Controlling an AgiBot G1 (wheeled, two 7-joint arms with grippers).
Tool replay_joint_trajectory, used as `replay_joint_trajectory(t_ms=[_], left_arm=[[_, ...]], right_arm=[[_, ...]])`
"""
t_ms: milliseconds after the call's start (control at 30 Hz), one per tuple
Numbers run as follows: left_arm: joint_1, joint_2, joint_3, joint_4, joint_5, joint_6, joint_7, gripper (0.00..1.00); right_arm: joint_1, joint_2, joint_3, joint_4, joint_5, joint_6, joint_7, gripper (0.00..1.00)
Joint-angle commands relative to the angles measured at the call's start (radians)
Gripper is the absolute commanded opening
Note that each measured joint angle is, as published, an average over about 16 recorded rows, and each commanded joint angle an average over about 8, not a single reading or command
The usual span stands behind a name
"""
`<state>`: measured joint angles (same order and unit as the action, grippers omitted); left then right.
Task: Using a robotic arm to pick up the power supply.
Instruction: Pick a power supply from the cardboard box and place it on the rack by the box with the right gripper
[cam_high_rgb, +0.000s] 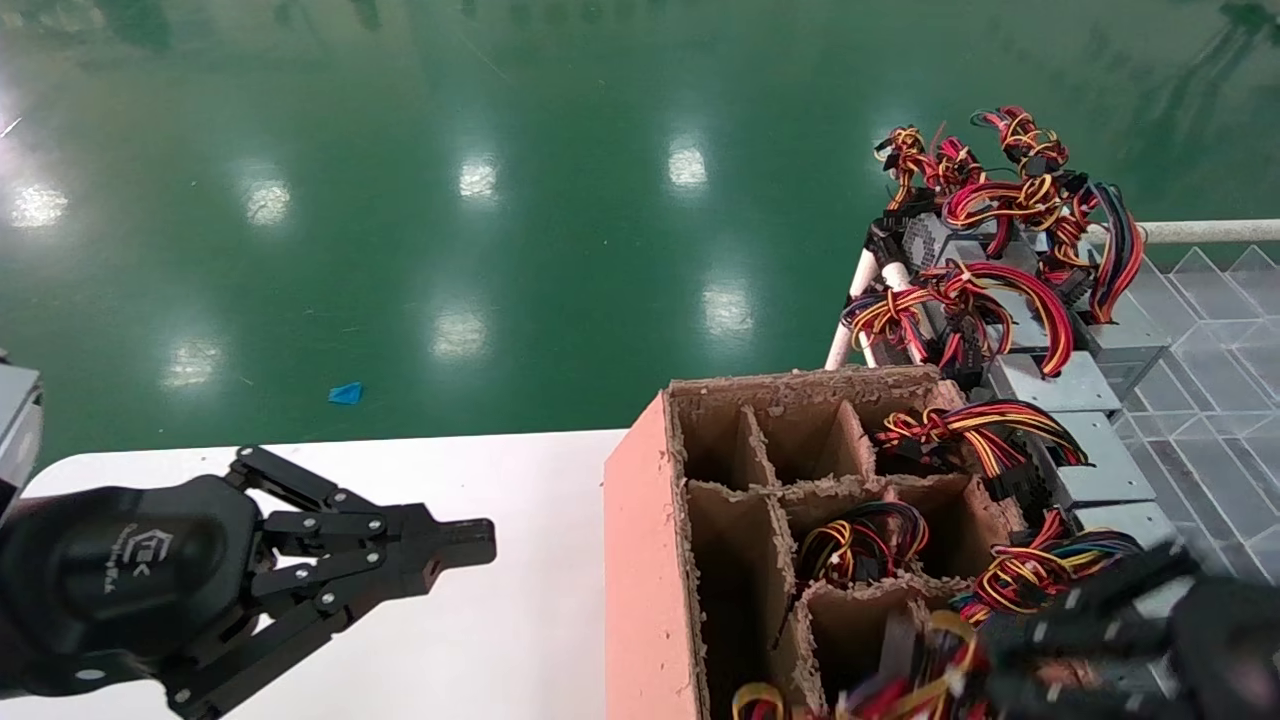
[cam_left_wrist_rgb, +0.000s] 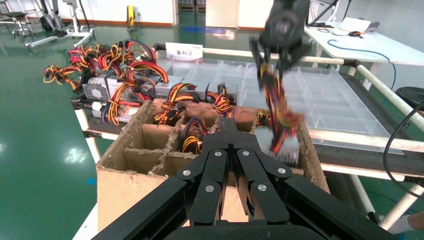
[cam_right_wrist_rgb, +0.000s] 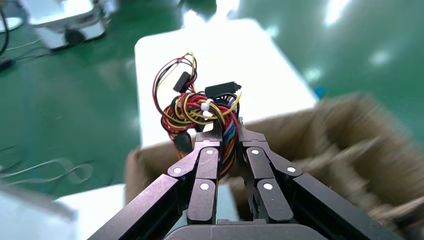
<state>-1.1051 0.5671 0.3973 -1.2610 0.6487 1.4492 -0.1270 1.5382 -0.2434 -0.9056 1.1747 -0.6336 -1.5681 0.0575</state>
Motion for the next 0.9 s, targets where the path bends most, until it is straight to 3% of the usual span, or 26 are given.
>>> replay_joint_trajectory(t_ms=[33,367,667,900], left_arm=[[0.000,0.000,0.000,0.000,0.000,0.000,0.000,0.00],[0.000,0.000,0.000,0.000,0.000,0.000,0.000,0.00],[0.000,0.000,0.000,0.000,0.000,0.000,0.000,0.00],[0.000,0.000,0.000,0.000,0.000,0.000,0.000,0.00]], right_arm=[[0.020,0.017,0.017,0.014,0.037,0.004,-0.011,0.00],[0.198,0.025,0.120,0.051,-0.004,0.037,-0.022,0.00],[0.403,0.003,0.196,0.024,-0.180,0.071,0.029,0.00],[0.498,-0.006,0.218,-0.041,-0.316,0.119,0.032,0.00]])
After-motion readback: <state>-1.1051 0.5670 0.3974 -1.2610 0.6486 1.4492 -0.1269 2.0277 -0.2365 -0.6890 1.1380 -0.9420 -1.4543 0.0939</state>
